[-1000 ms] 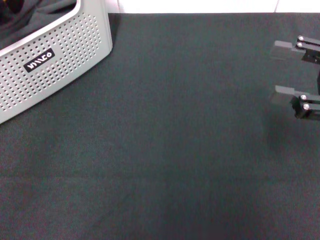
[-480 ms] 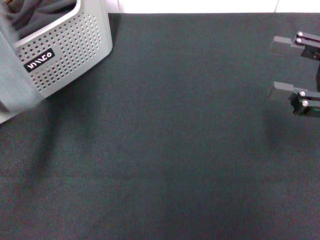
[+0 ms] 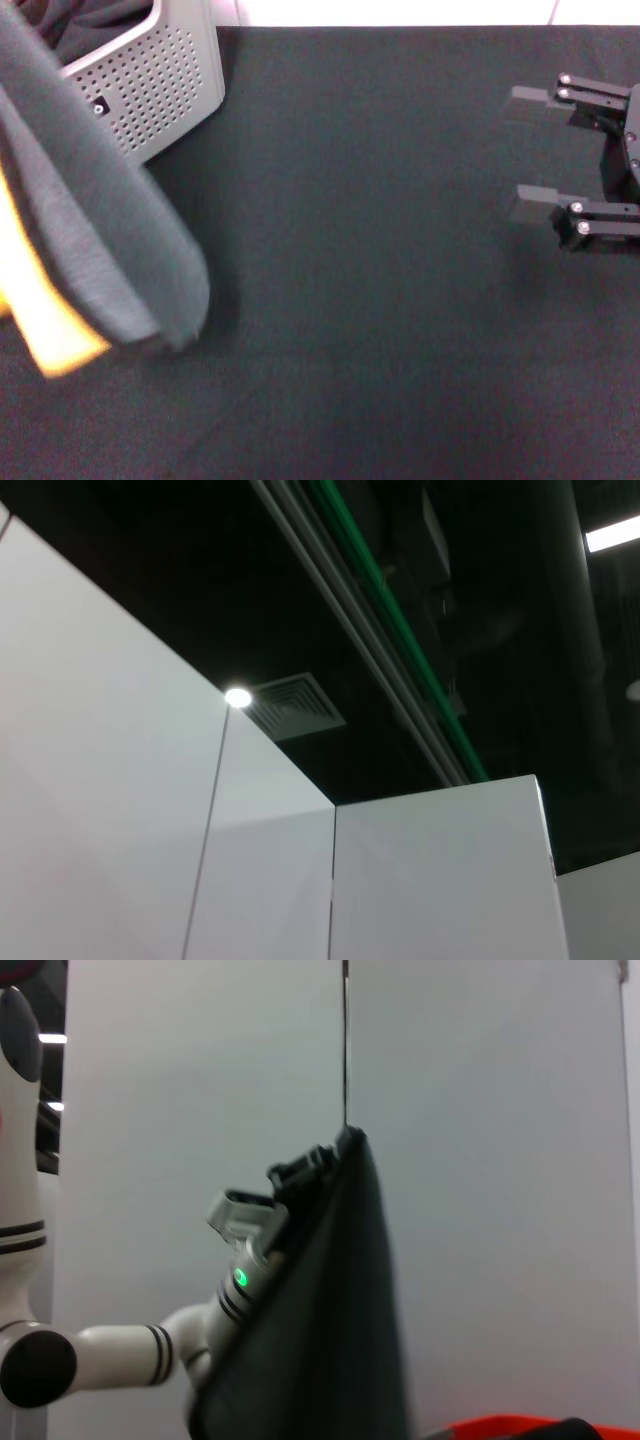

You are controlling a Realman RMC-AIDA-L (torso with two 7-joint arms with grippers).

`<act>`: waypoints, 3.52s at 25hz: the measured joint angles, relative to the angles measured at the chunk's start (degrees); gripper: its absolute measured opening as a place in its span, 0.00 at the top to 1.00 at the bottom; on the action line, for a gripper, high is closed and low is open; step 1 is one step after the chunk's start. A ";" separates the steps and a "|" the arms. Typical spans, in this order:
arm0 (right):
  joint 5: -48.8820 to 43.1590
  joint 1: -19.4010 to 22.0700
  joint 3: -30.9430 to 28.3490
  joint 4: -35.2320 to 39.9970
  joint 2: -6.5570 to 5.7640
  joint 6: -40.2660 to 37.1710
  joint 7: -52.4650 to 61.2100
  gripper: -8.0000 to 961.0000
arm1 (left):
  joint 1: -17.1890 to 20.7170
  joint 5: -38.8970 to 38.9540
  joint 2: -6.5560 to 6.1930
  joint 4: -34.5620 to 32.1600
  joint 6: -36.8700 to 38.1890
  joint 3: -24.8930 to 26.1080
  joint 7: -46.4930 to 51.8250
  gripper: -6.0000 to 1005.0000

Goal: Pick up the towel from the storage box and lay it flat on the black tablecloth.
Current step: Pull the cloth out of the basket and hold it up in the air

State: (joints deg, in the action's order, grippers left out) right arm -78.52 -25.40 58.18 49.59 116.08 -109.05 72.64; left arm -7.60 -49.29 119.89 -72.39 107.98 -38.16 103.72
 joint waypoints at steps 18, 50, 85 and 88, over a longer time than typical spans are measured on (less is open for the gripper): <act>7.06 -9.41 9.81 -15.61 0.11 2.31 -11.21 0.31 | -8.62 -1.00 0.25 21.72 -0.12 -13.39 -20.04 0.98; 43.89 -11.16 46.83 -13.39 0.11 19.29 -21.05 0.32 | -18.10 2.28 0.51 31.93 -6.20 -22.51 -34.20 0.98; 58.99 -11.40 50.08 -14.17 0.12 35.24 -19.08 0.34 | -19.14 6.84 0.55 32.05 -8.30 -28.49 -40.55 0.98; 58.99 -11.32 50.34 -14.73 0.11 35.43 -19.06 0.34 | -19.08 6.85 0.52 32.05 -8.61 -28.39 -40.60 0.98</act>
State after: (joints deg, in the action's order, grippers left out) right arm -19.54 -36.71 108.52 34.86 116.19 -73.62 53.58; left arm -26.68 -42.44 120.41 -40.34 99.37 -66.54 63.12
